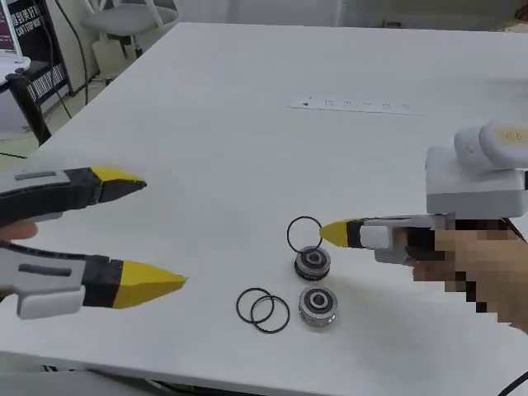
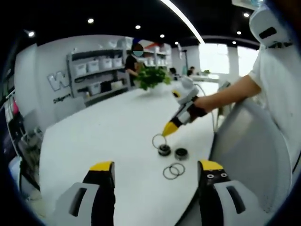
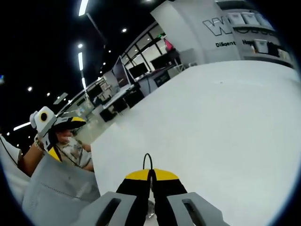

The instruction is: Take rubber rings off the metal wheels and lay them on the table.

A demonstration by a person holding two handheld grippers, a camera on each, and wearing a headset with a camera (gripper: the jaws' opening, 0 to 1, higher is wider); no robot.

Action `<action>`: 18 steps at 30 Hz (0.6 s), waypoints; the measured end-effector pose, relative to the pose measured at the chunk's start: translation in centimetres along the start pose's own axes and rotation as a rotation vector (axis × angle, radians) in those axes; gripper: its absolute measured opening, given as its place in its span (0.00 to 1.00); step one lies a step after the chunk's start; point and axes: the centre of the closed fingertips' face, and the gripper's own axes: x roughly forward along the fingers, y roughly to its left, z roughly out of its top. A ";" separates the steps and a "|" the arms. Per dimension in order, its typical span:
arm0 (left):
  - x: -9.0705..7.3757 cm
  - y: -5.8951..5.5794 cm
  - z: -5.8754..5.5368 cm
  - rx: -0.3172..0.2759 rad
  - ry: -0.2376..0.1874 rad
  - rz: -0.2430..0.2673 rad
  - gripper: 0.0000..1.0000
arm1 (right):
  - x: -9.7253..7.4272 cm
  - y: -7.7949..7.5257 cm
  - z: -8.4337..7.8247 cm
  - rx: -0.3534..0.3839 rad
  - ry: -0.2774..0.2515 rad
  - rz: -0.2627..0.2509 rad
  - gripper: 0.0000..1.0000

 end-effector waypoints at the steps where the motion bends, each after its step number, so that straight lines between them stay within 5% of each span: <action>1: -0.3 0.1 -0.5 -0.017 0.002 0.010 0.73 | 0.0 0.3 0.1 -0.002 -0.002 0.006 0.00; 13: -1.3 -0.1 -3.8 -0.126 0.011 0.066 0.79 | 1.0 3.0 0.4 -0.028 0.000 0.065 0.00; 18: -1.0 -0.3 -3.7 -0.148 0.006 0.065 0.82 | 1.7 4.1 0.1 -0.032 0.015 0.093 0.00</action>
